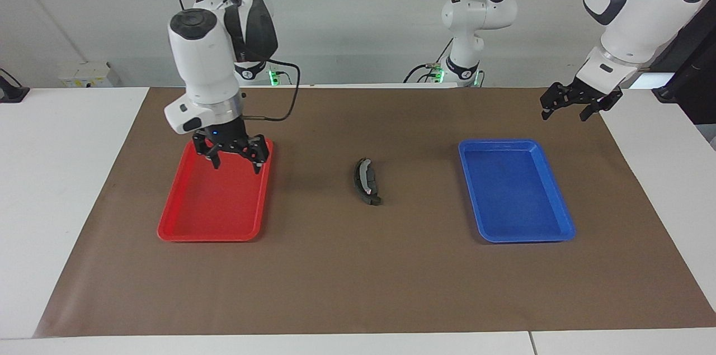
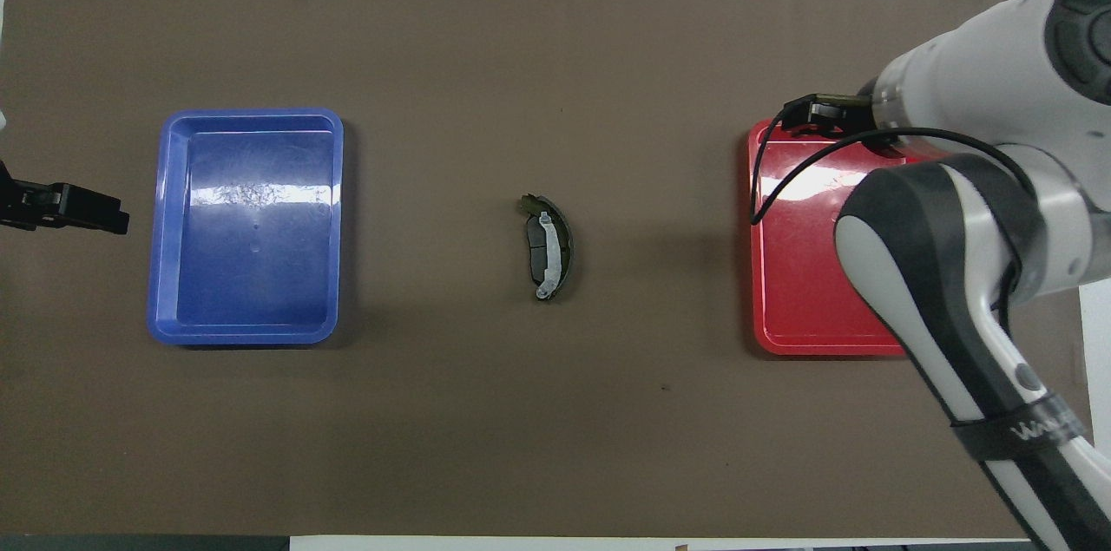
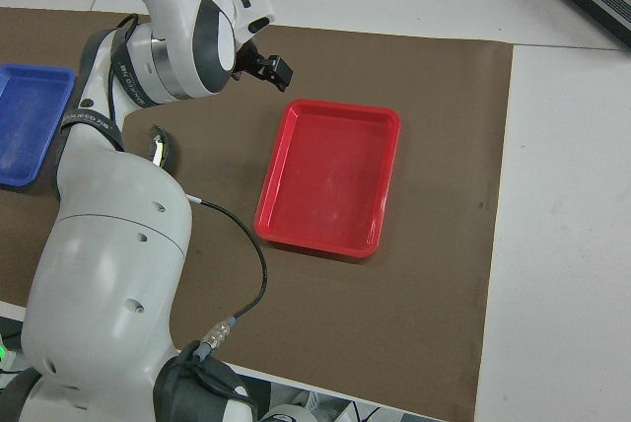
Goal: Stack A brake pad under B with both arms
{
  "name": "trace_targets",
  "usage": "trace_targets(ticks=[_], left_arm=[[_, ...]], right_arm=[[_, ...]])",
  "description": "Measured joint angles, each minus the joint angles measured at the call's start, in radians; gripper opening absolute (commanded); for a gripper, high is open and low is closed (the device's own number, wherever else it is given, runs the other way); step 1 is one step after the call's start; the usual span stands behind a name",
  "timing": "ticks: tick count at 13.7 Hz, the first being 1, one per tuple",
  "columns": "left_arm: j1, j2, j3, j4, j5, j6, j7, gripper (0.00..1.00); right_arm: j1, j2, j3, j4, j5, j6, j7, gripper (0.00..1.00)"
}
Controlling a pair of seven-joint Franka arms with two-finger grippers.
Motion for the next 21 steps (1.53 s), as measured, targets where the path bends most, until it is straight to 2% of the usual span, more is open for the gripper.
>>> trace_targets(ticks=[3,5,7,9,18,21], left_arm=[[0.000,0.000,0.000,0.000,0.000,0.000,0.000,0.99],[0.000,0.000,0.000,0.000,0.000,0.000,0.000,0.99],[0.000,0.000,0.000,0.000,0.000,0.000,0.000,0.99],[0.000,0.000,0.000,0.000,0.000,0.000,0.000,0.99],[0.000,0.000,0.000,0.000,0.000,0.000,0.000,0.99],[0.000,0.000,0.000,0.000,0.000,0.000,0.000,0.99]], right_arm=[[-0.083,-0.092,-0.001,0.012,0.001,-0.169,-0.079,1.00],[-0.093,-0.141,-0.001,0.045,0.012,-0.305,-0.080,1.00],[-0.098,-0.154,-0.003,0.115,0.045,-0.434,-0.080,1.00],[-0.105,-0.145,-0.003,0.145,0.055,-0.461,-0.080,1.00],[-0.106,-0.124,-0.004,0.147,0.062,-0.473,-0.080,1.00],[-0.064,-0.124,-0.063,0.147,0.062,-0.481,-0.080,1.00]])
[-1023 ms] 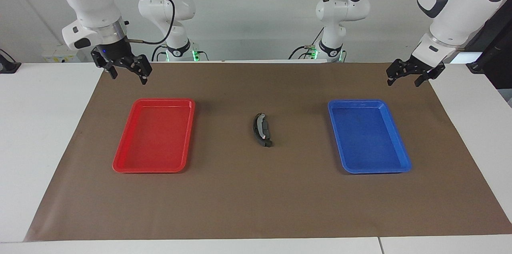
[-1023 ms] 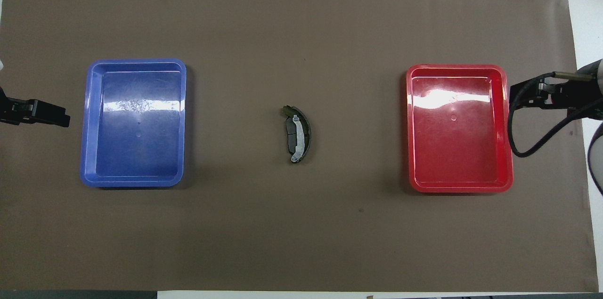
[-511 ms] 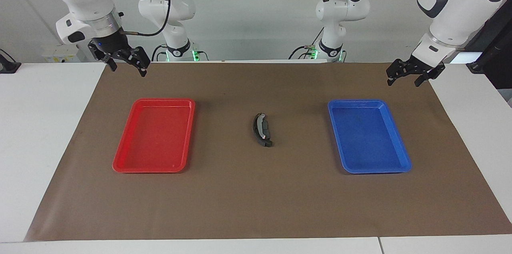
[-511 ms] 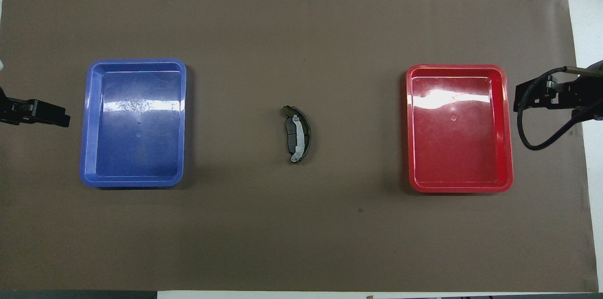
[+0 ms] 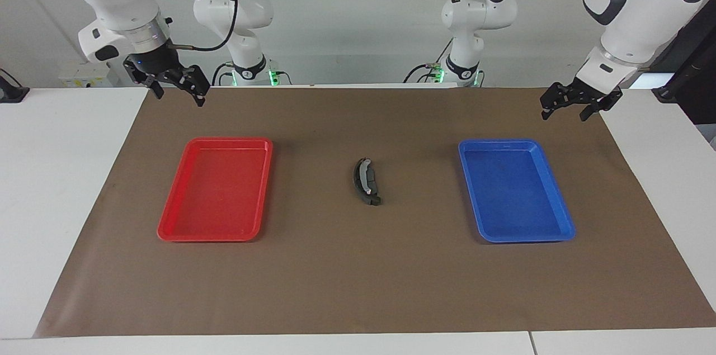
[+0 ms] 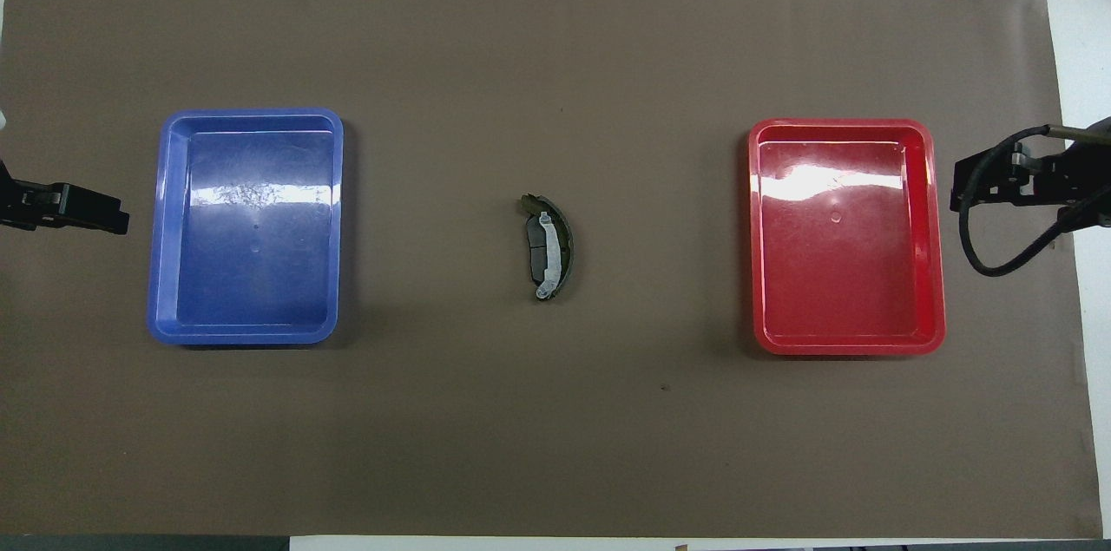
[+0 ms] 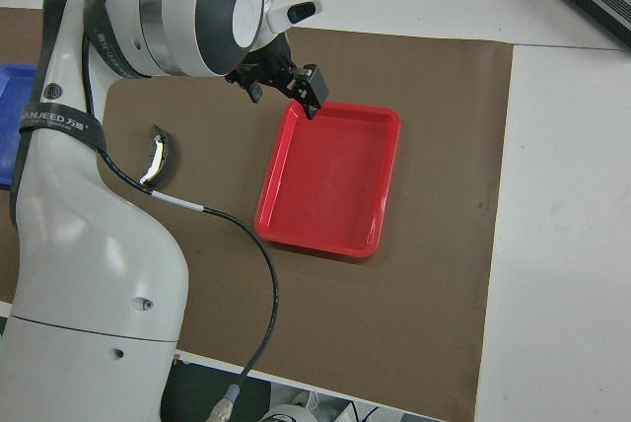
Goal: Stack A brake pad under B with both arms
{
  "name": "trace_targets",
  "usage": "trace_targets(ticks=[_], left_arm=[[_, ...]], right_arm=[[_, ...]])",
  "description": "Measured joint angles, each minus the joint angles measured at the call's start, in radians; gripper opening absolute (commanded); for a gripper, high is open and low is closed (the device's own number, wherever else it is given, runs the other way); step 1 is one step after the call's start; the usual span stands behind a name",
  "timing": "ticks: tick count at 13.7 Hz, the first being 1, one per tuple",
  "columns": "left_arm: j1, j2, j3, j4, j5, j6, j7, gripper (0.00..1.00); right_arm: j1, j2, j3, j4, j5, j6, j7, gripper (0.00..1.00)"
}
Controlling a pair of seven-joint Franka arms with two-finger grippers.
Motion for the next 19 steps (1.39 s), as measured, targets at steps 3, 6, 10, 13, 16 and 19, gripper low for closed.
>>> trace_targets(ticks=[3,6,10,13,16,19], left_arm=[[0.000,0.000,0.000,0.000,0.000,0.000,0.000,0.99],[0.000,0.000,0.000,0.000,0.000,0.000,0.000,0.99],[0.000,0.000,0.000,0.000,0.000,0.000,0.000,0.99],[0.001,0.000,0.001,0.000,0.000,0.000,0.000,0.99],[0.001,0.000,0.001,0.000,0.000,0.000,0.000,0.99],[0.000,0.000,0.000,0.000,0.000,0.000,0.000,0.99]], right_arm=[[0.010,0.000,-0.022,0.000,0.001,-0.002,0.000,1.00],[-0.013,0.000,0.017,0.000,0.002,-0.003,0.000,1.00],[-0.015,0.000,0.026,0.001,0.002,-0.005,0.000,1.00],[-0.016,0.000,0.018,0.003,0.002,-0.005,-0.009,1.00],[-0.017,0.000,0.015,0.013,0.001,-0.018,-0.037,1.00],[-0.030,0.000,0.015,0.042,-0.003,-0.046,-0.085,1.00]])
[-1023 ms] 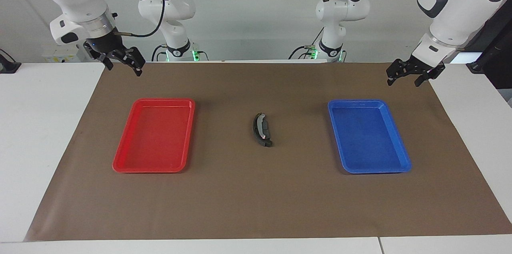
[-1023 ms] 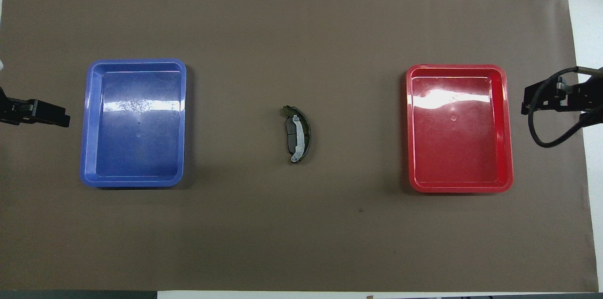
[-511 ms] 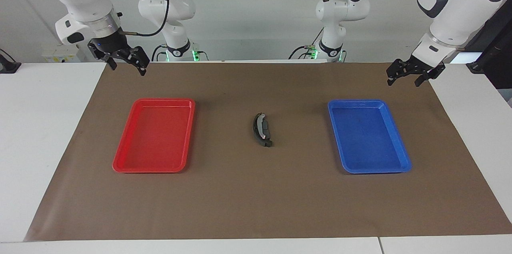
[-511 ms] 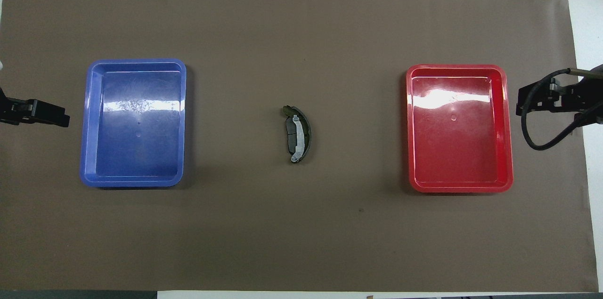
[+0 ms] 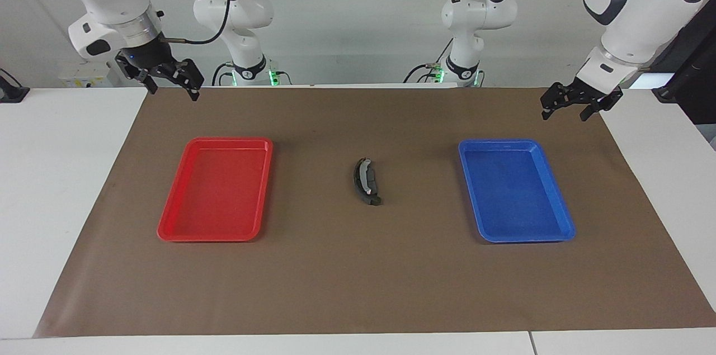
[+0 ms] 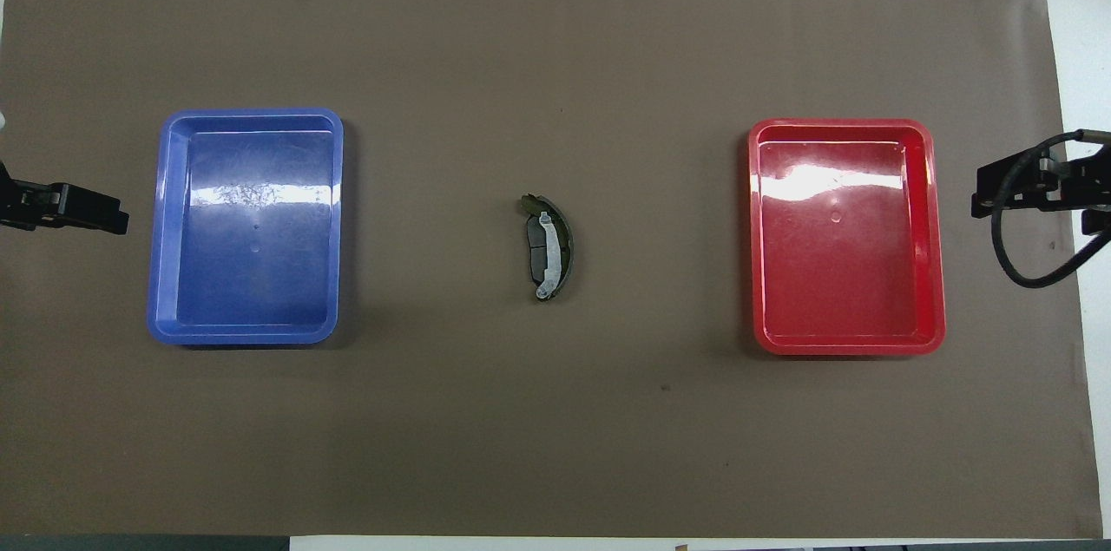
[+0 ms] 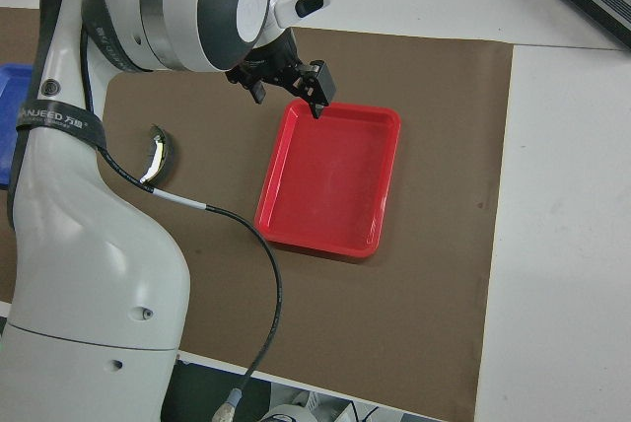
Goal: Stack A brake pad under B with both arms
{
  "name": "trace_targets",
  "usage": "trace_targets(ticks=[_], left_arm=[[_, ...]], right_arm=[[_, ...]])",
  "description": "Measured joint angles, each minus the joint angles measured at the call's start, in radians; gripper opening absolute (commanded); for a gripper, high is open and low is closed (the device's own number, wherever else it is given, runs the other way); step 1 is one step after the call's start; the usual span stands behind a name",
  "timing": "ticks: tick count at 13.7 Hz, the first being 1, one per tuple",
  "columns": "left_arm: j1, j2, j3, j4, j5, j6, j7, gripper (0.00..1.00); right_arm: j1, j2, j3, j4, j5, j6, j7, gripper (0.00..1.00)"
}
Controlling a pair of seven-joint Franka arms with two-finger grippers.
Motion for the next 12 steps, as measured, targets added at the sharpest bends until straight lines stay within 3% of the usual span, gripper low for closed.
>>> trace_targets(ticks=[12], left_arm=[[-0.001,0.000,-0.005,0.000,0.000,0.000,0.000,0.99]], right_arm=[[-0.006,0.011,0.002,0.007,-0.004,0.000,-0.043,1.00]])
